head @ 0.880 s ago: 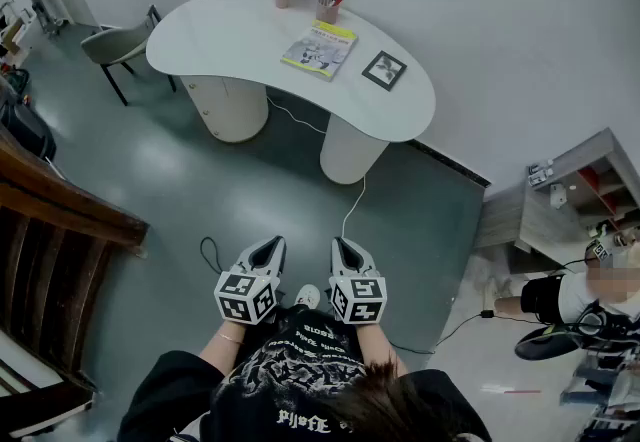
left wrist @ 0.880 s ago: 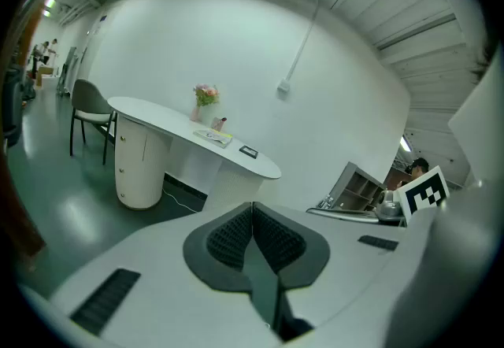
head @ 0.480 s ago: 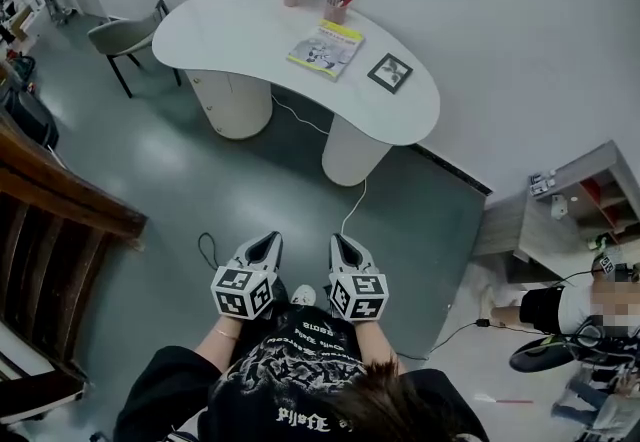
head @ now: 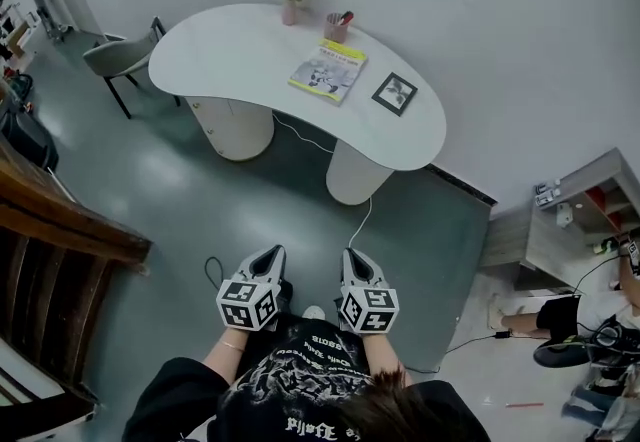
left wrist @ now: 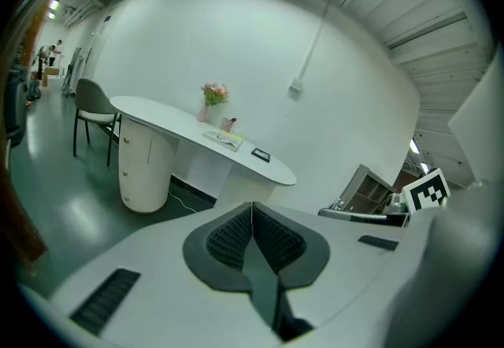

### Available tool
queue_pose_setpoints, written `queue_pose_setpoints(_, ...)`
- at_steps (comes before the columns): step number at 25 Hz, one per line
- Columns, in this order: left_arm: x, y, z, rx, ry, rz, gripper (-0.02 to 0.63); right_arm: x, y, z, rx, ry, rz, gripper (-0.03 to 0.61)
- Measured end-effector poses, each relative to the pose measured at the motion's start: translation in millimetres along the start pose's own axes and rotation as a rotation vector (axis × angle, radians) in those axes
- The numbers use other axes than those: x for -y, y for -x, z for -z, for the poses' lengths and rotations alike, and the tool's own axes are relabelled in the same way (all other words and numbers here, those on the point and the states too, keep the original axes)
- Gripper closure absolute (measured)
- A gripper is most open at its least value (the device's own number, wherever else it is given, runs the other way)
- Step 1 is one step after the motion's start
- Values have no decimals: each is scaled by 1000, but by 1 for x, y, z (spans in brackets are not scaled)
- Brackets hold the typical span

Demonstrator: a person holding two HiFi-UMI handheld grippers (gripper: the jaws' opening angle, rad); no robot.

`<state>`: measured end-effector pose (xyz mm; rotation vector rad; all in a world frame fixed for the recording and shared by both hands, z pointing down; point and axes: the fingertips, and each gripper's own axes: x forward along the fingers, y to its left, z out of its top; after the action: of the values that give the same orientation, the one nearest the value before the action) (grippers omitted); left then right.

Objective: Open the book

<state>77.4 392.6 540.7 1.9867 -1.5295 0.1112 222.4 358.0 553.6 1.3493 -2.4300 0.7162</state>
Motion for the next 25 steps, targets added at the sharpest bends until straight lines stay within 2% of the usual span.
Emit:
queue_pose_setpoints(12, -61, -66, -72, -25, -58, 74, 589, -7, -86, -59, 48, 0, 79, 551)
queue_pose_setpoints(19, -93, -95, -105, -47, -128, 127, 589, -20, -134, -78, 62, -27, 95, 551)
queue_pose_setpoints(25, -125, -107, -120, -75, -128, 161, 591, -37, -164, -81, 50, -48, 104, 551)
